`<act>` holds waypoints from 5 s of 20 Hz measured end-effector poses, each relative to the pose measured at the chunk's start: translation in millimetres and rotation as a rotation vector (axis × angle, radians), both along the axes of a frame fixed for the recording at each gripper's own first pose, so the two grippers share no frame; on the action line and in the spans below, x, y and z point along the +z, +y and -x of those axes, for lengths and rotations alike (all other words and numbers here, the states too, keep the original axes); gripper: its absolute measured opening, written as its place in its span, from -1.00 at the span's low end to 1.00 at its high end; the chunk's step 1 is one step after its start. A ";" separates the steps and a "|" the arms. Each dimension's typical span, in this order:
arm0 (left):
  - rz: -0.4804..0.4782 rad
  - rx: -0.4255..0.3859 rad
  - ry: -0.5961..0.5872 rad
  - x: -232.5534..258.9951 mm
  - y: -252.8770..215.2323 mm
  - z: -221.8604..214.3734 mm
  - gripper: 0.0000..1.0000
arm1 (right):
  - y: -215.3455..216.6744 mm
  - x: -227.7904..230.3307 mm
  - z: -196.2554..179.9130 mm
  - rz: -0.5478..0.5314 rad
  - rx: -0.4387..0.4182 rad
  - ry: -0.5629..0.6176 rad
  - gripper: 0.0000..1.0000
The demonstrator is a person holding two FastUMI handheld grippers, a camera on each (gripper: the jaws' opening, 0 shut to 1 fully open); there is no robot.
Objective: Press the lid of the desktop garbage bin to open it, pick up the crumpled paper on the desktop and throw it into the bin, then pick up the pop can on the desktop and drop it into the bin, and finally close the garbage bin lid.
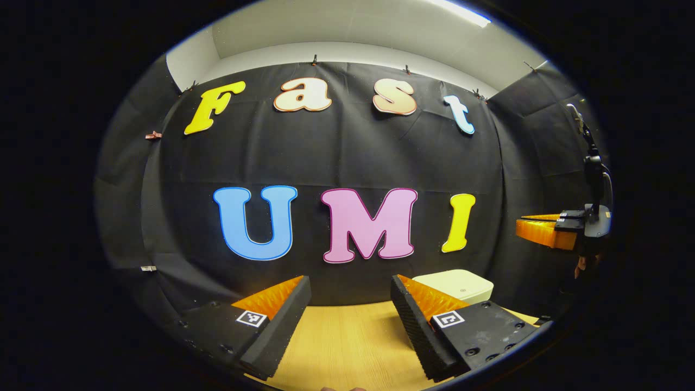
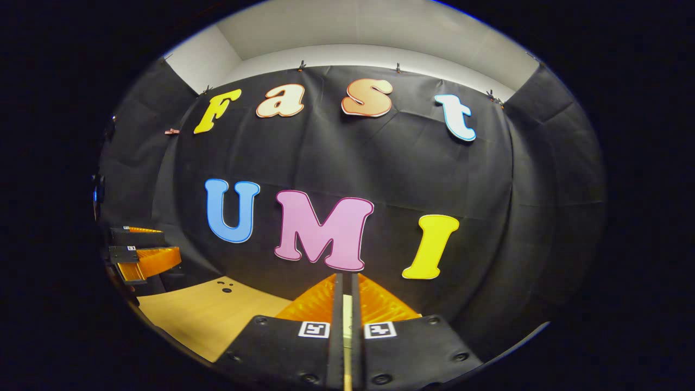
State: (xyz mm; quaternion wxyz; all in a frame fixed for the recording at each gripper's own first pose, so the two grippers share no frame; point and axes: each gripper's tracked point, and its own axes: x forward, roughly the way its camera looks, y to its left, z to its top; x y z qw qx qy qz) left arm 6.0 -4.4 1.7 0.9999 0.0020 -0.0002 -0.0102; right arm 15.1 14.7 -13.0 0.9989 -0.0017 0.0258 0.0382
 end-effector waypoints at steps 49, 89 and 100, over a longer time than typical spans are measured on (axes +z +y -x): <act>0.046 0.066 0.066 -26.8 -2.6 -18.8 0.90 | -8.8 -166.2 -104.9 -0.031 0.061 0.224 -0.89; 0.057 -0.105 0.606 -311.8 -31.7 75.7 0.87 | -6.1 -112.8 59.0 0.034 0.054 0.207 0.70; 0.098 -0.088 0.820 -410.6 -42.9 74.3 0.77 | -43.2 -126.0 75.6 0.069 0.011 0.261 0.70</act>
